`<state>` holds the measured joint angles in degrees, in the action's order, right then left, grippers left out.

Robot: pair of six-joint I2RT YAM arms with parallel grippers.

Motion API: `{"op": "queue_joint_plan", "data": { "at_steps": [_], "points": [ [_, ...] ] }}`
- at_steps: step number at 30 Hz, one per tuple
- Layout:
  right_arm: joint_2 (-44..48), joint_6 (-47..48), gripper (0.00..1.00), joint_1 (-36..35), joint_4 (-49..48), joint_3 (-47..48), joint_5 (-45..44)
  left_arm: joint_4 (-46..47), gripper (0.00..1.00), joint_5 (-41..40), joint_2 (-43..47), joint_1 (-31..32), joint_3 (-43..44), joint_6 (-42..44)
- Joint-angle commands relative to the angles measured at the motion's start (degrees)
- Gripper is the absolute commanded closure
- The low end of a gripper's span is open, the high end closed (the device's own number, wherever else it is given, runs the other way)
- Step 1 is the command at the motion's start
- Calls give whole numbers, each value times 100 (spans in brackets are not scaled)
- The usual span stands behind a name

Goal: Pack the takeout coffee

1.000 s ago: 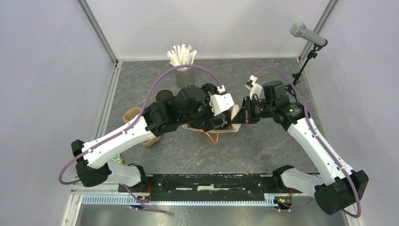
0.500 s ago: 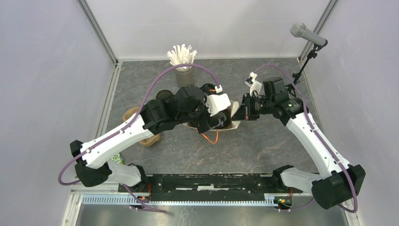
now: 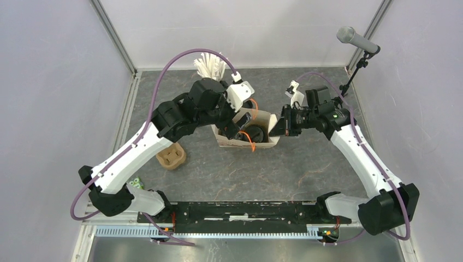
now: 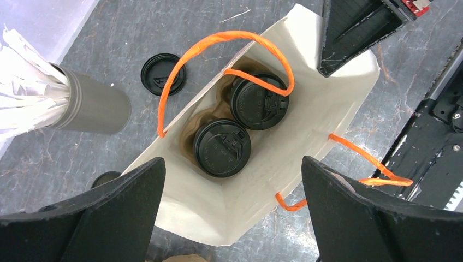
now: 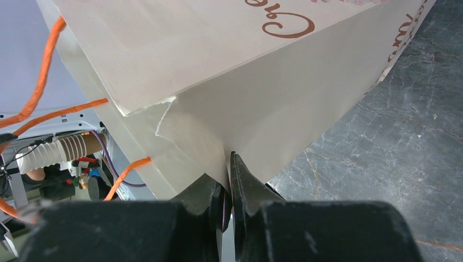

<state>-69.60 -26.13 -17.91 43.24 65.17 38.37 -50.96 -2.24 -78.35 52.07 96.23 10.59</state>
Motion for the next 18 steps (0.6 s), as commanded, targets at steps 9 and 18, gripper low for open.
{"op": "queue_joint_plan", "data": {
  "at_steps": [9,18],
  "points": [
    [-378,107,79,147,-222,493,-123,-198,0,-266,120,-489,531,-942],
    [-674,16,74,233,-475,846,-93,-615,0,-641,6,-808,555,-997]
  ]
}}
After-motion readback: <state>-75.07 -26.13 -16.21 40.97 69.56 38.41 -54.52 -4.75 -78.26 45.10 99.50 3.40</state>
